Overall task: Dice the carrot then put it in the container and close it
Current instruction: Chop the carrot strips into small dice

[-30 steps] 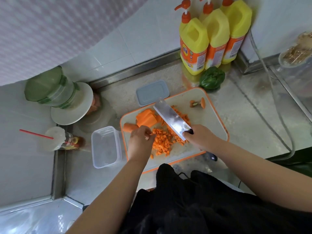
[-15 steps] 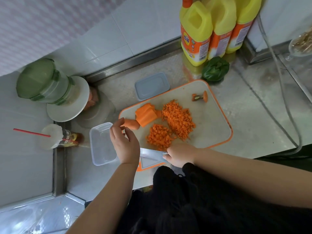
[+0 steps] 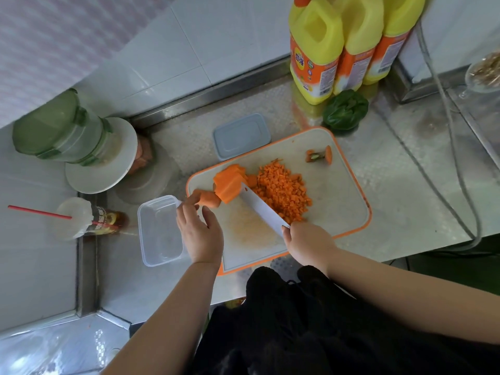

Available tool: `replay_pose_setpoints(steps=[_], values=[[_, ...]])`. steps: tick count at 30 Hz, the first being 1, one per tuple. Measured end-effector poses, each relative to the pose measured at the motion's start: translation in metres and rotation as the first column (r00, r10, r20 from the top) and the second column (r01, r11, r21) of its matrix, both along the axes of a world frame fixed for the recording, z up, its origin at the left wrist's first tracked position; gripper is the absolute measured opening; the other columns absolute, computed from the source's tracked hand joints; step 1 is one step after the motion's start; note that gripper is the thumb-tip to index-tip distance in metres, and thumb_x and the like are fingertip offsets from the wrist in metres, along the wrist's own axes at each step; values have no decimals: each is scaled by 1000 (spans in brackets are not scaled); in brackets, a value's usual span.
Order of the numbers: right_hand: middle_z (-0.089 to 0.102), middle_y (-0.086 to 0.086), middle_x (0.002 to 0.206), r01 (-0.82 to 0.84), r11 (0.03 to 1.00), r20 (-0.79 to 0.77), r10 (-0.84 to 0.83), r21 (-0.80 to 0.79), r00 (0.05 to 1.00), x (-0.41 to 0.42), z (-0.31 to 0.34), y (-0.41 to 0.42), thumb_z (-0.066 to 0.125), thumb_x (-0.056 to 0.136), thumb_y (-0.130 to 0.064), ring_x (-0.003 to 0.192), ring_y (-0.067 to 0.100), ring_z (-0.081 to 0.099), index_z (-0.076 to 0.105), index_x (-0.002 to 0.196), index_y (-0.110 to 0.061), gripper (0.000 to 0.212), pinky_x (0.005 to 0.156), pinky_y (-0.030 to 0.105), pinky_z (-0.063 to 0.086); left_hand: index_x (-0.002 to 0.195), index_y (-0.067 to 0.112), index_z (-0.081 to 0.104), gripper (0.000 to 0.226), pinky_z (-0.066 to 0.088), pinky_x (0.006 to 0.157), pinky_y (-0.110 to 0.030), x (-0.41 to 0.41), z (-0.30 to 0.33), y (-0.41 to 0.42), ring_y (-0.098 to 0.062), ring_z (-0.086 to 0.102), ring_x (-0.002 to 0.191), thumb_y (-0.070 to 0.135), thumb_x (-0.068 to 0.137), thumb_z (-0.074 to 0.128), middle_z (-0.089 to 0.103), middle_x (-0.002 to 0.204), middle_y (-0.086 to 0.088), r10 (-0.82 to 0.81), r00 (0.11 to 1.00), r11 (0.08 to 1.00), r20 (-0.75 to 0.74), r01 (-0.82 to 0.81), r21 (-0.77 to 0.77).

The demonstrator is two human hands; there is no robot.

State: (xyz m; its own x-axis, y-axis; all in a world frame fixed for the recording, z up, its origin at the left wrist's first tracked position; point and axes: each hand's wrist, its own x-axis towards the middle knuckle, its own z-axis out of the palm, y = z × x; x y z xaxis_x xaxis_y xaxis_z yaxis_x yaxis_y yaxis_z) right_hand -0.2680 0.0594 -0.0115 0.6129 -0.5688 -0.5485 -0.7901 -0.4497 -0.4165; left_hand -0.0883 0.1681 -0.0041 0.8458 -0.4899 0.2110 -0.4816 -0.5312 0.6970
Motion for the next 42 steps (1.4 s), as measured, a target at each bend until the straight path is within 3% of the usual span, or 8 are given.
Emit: replay_pose_setpoints(steps=[4, 9, 18, 22, 25, 29, 34, 42], values=[[63, 9, 88, 54, 998, 4, -54, -32, 999, -3, 0, -4, 27, 104, -36, 86, 28, 62, 58, 93, -8, 42, 65, 29, 38, 119, 7, 57, 30, 45, 93, -51, -2, -6, 2, -33, 51, 108, 0, 90, 50, 56, 117, -10, -20, 1000, 998, -1, 20, 59], [43, -1, 65, 55, 998, 4, -55, 35, 998, -7, 8, -15, 29, 103, -38, 67, 22, 48, 38, 67, -17, 43, 55, 30, 32, 118, 7, 62, 27, 43, 96, -45, 0, -9, 1, -29, 48, 111, 5, 92, 56, 58, 120, -11, -68, 998, 986, 1, 67, 153], [40, 7, 57, 274, 935, 149, -311, 223, 939, -15, 32, -48, 39, 100, -37, 48, 20, 40, 37, 65, -6, 46, 52, 31, 31, 123, 13, 64, 38, 36, 103, -32, 6, 9, -53, -30, 55, 112, 5, 88, 52, 63, 124, -6, -297, 954, 932, 31, 283, 225], [36, 4, 45, 340, 787, 169, -482, 514, 860, -8, 38, -52, 41, 99, -45, 35, 19, 36, 37, 58, -12, 52, 47, 33, 38, 145, 16, 43, 70, 33, 108, -43, -30, 2, -55, -30, 43, 131, 3, 76, 40, 46, 148, -2, -680, 644, 719, 349, 496, 486], [35, 4, 45, 409, 645, 130, -621, 645, 773, -3, 49, -53, 31, 98, -57, 37, 18, 33, 35, 60, -13, 58, 44, 26, 37, 153, 16, 24, 74, 27, 116, -49, -44, -20, -42, -31, 33, 143, 7, 82, 40, 30, 159, 0, -787, 511, 593, 345, 471, 653], [35, 3, 48, 453, 546, 74, -692, 705, 718, -4, 58, -56, 21, 100, -55, 37, 16, 32, 38, 71, -11, 56, 46, 27, 35, 151, 11, 26, 75, 23, 116, -51, -47, -31, -27, -28, 30, 143, 10, 81, 54, 34, 157, -6, -654, 680, 670, 332, 318, 671], [38, 3, 49, 429, 569, 80, -661, 701, 746, -4, 60, -55, 20, 102, -50, 36, 16, 33, 45, 81, -8, 52, 45, 27, 37, 151, 23, 29, 69, 28, 115, -55, -50, -15, -33, -35, 37, 140, 10, 85, 47, 34, 154, -6, -790, 501, 590, 355, 459, 665], [41, 1, 48, 418, 744, 218, -590, 522, 778, -10, 59, -65, 27, 103, -44, 39, 18, 36, 44, 67, -13, 51, 41, 27, 39, 113, 16, 72, 27, 40, 101, -50, -3, -12, -42, -39, 54, 119, 26, 88, 67, 63, 129, -10, -455, 873, 816, 175, 330, 475]])
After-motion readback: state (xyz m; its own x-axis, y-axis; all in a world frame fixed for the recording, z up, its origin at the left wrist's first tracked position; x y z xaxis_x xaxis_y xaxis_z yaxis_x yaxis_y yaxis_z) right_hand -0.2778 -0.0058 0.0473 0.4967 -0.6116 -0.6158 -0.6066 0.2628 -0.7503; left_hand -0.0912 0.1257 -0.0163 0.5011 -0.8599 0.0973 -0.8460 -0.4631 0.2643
